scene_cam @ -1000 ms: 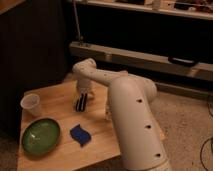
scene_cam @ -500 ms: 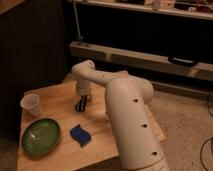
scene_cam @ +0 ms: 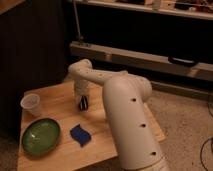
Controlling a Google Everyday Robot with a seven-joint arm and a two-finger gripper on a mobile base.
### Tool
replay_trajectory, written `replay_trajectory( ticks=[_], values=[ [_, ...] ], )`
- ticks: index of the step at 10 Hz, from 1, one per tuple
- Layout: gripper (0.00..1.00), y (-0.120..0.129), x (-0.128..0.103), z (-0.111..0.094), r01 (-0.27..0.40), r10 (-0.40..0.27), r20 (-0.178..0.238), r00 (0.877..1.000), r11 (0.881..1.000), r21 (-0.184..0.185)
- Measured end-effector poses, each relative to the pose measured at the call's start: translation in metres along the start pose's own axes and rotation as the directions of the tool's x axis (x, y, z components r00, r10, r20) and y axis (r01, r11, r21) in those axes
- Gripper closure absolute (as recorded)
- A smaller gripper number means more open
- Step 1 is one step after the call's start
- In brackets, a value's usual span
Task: Place the eraser on the white sponge
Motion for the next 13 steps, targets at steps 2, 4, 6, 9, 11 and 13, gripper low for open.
replay_trajectory(
  ticks=[2, 4, 6, 9, 11, 13],
  values=[
    [0.96, -0.011, -0.013, -0.035, 0.038, -0.038, -0.042, 0.998, 0.999, -0.011],
    [0.96, -0.031, -0.037, -0.065, 0.087, -0.087, -0.077, 0.993, 0.996, -0.005],
    [0.96, -0.060, -0.067, -0.076, 0.141, -0.136, -0.093, 0.986, 0.989, 0.046],
    [0.96, -0.099, -0.110, -0.074, 0.213, -0.206, -0.086, 0.975, 0.973, 0.092],
    [0.96, -0.109, -0.150, -0.076, 0.238, -0.230, -0.075, 0.970, 0.966, 0.106],
    [0.96, -0.107, -0.175, -0.080, 0.247, -0.239, -0.081, 0.968, 0.963, 0.106]
  ],
)
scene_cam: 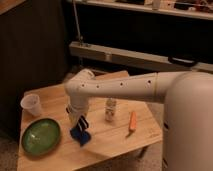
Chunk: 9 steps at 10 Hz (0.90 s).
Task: Place the eraser on the white sponge
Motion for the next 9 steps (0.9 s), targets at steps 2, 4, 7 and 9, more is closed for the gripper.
replay_trajectory(
  ticks=[2, 4, 7, 9],
  values=[
    [0.96, -0.006, -0.016, -0.001, 0.007, -0.007, -0.004, 1.000, 1.000, 0.002],
    [0.96, -0.016, -0.023, 0.013, 0.014, -0.014, 0.017, 1.000, 0.999, 0.029],
    [0.96, -0.023, -0.033, 0.047, 0.011, -0.015, 0.054, 0.998, 0.997, 0.077],
    [0.96, -0.019, -0.036, 0.059, -0.009, 0.003, 0.060, 0.998, 0.996, 0.092]
  ],
)
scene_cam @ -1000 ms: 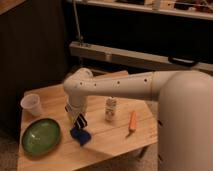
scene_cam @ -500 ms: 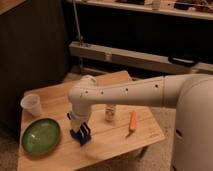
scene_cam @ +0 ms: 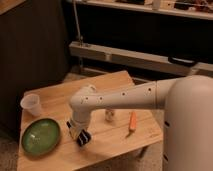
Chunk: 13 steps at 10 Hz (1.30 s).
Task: Place the eraser on the white sponge
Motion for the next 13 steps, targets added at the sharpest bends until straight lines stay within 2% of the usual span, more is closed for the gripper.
replay_trajectory(
  ticks=[2, 3, 4, 6, 7, 9, 11, 13],
  values=[
    [0.95, 0.006, -0.001, 0.006, -0.019, 0.019, -0.009, 1.000, 1.000, 0.009],
    [0.88, 0.009, -0.001, 0.005, -0.023, 0.023, -0.020, 1.000, 1.000, 0.002],
    [0.76, 0.010, 0.001, 0.003, -0.022, 0.022, -0.027, 0.999, 1.000, -0.006],
    [0.58, 0.010, 0.002, 0.004, -0.014, 0.014, -0.032, 0.999, 1.000, -0.006],
    [0.50, 0.010, 0.002, 0.005, -0.006, 0.006, -0.036, 0.999, 1.000, 0.004],
    [0.28, 0.009, 0.002, 0.005, 0.011, -0.009, -0.060, 0.998, 0.999, 0.031],
    [0.20, 0.015, 0.001, 0.000, 0.002, 0.002, -0.107, 0.994, 0.999, 0.038],
    [0.20, 0.020, 0.000, -0.007, -0.002, 0.004, -0.133, 0.991, 1.000, 0.017]
  ],
)
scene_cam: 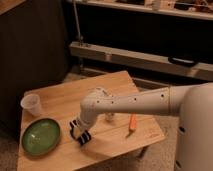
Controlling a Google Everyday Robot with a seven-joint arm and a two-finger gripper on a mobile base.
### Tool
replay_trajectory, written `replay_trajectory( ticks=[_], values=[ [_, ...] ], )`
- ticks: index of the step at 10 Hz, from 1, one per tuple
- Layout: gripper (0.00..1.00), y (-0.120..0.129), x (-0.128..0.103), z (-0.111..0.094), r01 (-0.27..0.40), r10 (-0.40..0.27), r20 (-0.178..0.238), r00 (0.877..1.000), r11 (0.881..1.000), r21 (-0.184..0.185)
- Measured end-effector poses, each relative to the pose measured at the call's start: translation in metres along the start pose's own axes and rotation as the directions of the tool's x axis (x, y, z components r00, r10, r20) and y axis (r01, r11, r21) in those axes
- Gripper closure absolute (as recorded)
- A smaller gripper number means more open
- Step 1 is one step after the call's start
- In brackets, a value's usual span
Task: Place the eraser on the white sponge
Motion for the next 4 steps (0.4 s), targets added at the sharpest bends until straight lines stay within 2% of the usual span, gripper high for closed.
replay_trajectory(
  ticks=[4],
  values=[
    [0.20, 0.0003, 0.0024, 0.0017, 0.005, -0.005, -0.002, 1.000, 1.000, -0.003]
  ],
)
